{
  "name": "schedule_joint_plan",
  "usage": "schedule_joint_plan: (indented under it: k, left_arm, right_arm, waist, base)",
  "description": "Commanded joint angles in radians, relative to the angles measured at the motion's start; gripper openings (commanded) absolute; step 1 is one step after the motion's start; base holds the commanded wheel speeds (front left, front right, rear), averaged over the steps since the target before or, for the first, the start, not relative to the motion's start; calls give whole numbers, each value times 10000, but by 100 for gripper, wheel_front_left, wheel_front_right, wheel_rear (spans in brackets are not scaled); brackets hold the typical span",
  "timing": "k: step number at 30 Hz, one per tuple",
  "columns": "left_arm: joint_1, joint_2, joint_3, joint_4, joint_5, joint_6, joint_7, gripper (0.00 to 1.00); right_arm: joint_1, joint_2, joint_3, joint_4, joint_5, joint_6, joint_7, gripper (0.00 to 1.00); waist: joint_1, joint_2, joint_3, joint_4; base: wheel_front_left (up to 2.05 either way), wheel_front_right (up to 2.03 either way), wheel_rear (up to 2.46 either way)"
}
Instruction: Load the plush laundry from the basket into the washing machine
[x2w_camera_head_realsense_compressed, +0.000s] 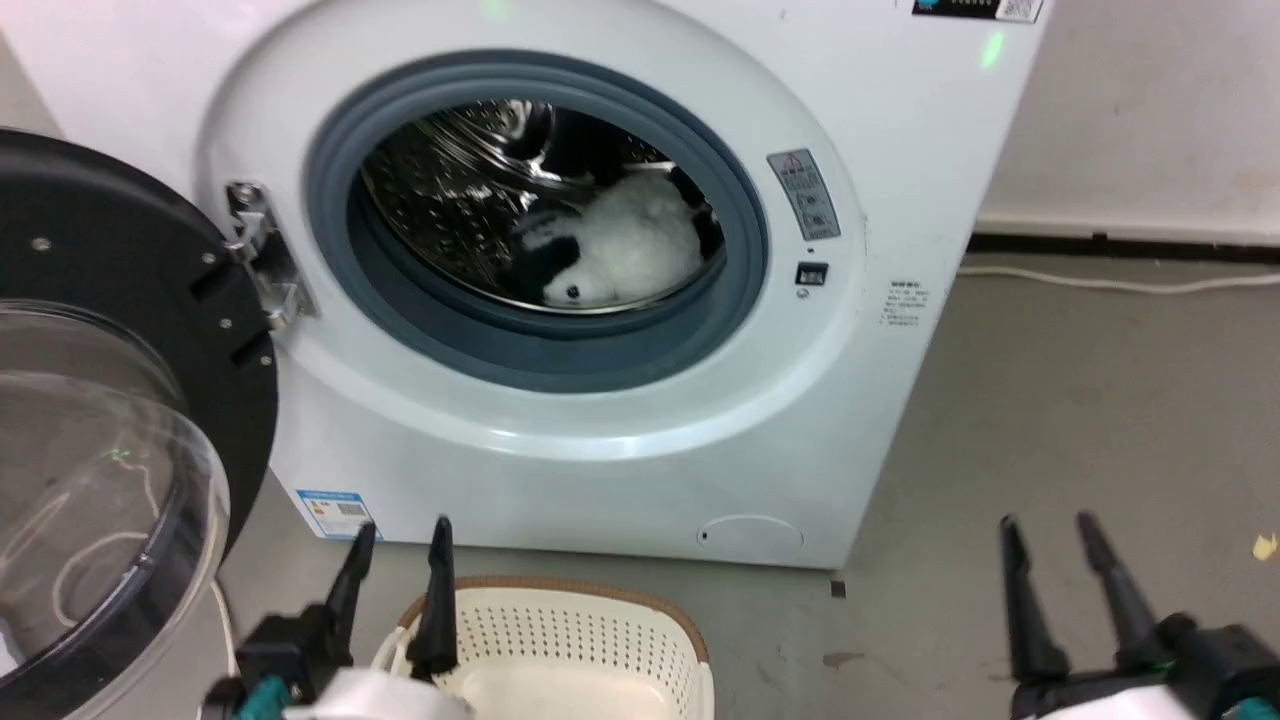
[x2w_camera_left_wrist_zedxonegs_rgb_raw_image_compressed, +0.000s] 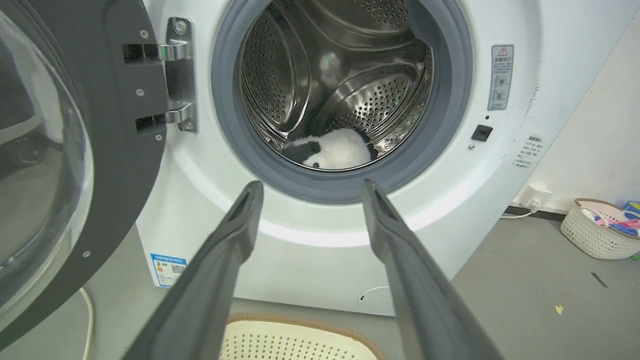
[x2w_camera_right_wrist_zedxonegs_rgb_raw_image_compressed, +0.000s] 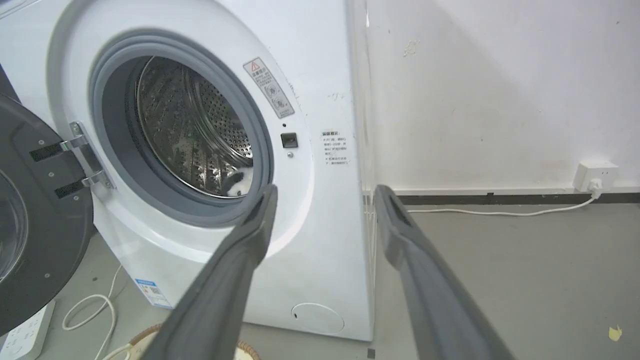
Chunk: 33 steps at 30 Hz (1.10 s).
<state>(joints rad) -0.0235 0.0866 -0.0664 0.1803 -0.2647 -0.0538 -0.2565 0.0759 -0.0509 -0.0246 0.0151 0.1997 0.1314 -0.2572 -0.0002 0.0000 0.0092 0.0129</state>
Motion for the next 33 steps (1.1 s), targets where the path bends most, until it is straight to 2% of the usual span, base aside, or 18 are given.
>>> schedule_joint_plan:
  k: [1, 6, 13, 14, 33]
  left_arm:
    - [220, -83, -18, -165, 16, 102, -52, 100]
    - [817, -175, -118, -422, 494, 283, -52, 100]
    - [1016, -242, -4, -941, 1002, 117, -53, 100]
    - [867, -203, -23, -919, 984, 146, 0, 0]
    - [792, -215, 40, -1019, 1175, 191, 313, 0]
  right_arm:
    - [213, 7, 98, 96, -92, -7, -46, 100]
    - [285, 7, 251, 303, -67, -7, -46, 100]
    - [372, 7, 294, 425, 82, -7, -46, 100]
    - [229, 2, 305, 410, 44, 0, 0, 0]
    - [103, 3, 300, 343, -204, -1, 314, 0]
  waist:
    - [2, 0, -165, 126]
    - [2, 0, -265, 23]
    - [2, 0, -332, 14]
    - [2, 0, -335, 14]
    - [3, 0, -310, -4]
  base:
    - [0, 0, 0]
    - [0, 0, 0]
    - [0, 0, 0]
    - [0, 0, 0]
    - [0, 0, 0]
